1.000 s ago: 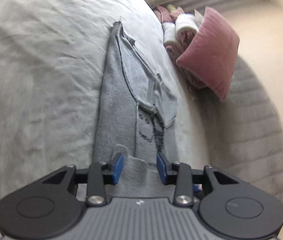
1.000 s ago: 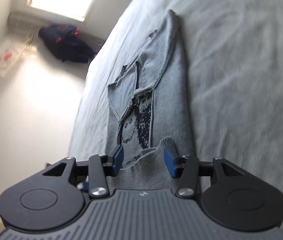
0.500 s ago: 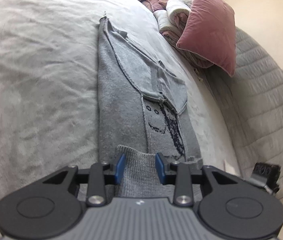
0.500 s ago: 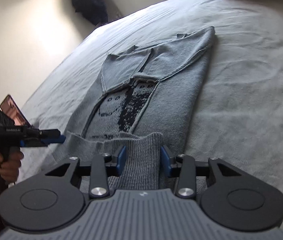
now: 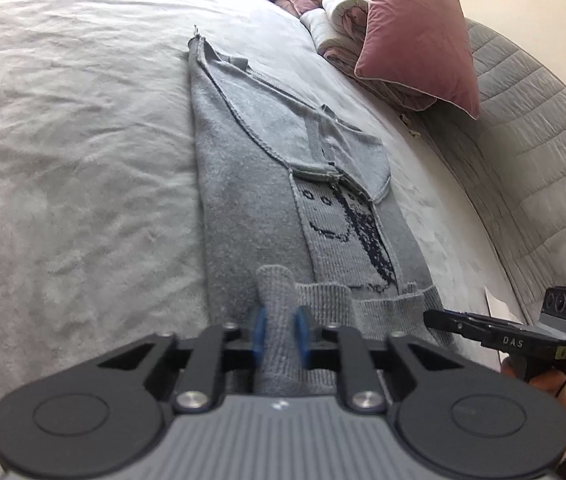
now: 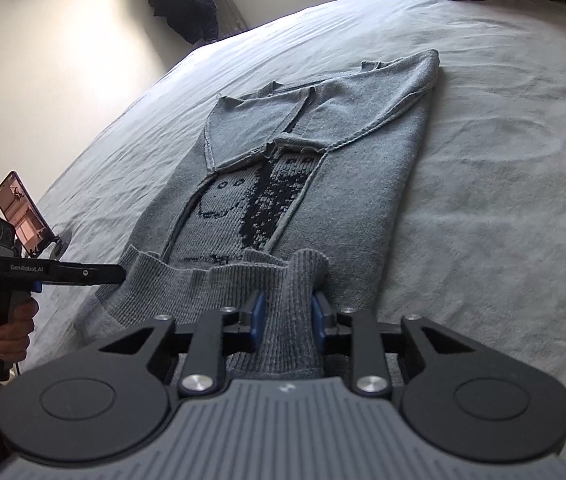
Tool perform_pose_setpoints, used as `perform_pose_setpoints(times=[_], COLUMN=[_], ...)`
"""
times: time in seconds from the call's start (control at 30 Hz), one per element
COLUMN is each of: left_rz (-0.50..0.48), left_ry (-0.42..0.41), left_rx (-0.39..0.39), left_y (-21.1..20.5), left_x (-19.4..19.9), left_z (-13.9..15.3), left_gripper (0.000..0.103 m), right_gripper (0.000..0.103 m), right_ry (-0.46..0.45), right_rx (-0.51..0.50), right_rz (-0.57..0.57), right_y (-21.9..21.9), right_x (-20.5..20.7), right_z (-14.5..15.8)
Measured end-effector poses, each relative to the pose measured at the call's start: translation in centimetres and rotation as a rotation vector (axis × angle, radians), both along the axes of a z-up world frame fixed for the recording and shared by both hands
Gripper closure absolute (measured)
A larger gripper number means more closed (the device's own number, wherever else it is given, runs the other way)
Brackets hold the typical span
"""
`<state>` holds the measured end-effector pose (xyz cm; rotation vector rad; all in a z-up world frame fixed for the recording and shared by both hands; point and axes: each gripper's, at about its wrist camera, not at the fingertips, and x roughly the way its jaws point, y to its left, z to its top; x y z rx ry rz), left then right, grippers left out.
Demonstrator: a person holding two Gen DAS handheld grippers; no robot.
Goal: Fold clothes
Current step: 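Lift the hem with both grippers and fold it toward the collar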
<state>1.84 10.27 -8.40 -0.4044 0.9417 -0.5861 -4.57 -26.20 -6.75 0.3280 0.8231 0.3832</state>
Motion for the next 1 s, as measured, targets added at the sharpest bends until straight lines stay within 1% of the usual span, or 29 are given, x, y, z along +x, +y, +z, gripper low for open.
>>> perform_pose_setpoints(times=[0.03,0.1,0.27,0.33,0.43,0.57,0.63,0.7,0.83,0.93,1.0], left_rz=[0.006,0.031,0.084,0.098,0.131,0.185,0.198,0.199,0.22,0.25,0.261], left_ry=[-0.006,-0.013,-0.036,-0.041,-0.027,0.002,0.003,0.01,0.035,0.026,0.006], left_rx=[-0.002,-0.031,-0.135,-0.169,-0.22,-0.28,-0.29,-0.281,-0.263,-0.262,-0.241], left_y=[-0.1,0.1,0.9,1.0,1.4,2.1,2.1,1.8,0.9,0.6,0.5], left_x=[-0.1,-0.4,-1.0,-0.8,0.2,2.1,3.1,4.3,6.1,7.1,7.5], left_z=[0.0,0.3,1.5,1.9,2.3,2.8,2.9,2.6,0.6,-0.4,-0.6], left_gripper=[0.095,0.096,0.096,0.096,0.096,0.096,0.096,0.096,0.096,0.096,0.096], right_gripper=[0.089,0.092,0.093,0.093,0.093,0.093,0.093,0.093,0.093,0.093,0.093], right_ry=[-0.004,-0.016,-0.061,-0.076,-0.074,-0.087,-0.098,-0.102,-0.084,-0.082,-0.095], right_rx=[0.001,0.004,0.035,0.072,0.147,0.162,0.174,0.185,0.193,0.196,0.179], right_rz=[-0.007,-0.025,-0.045,-0.061,-0.098,-0.12,-0.131,-0.148,-0.183,-0.203,-0.199], right_y=[0.0,-0.1,-0.3,-0.8,-1.7,-2.2,-2.6,-2.9,-3.4,-3.6,-3.4], right_x=[0.0,-0.1,-0.6,-0.4,0.3,2.0,3.0,4.1,5.8,6.6,7.3], right_z=[0.0,0.1,0.8,1.3,1.8,3.2,3.6,3.7,2.2,1.0,0.8])
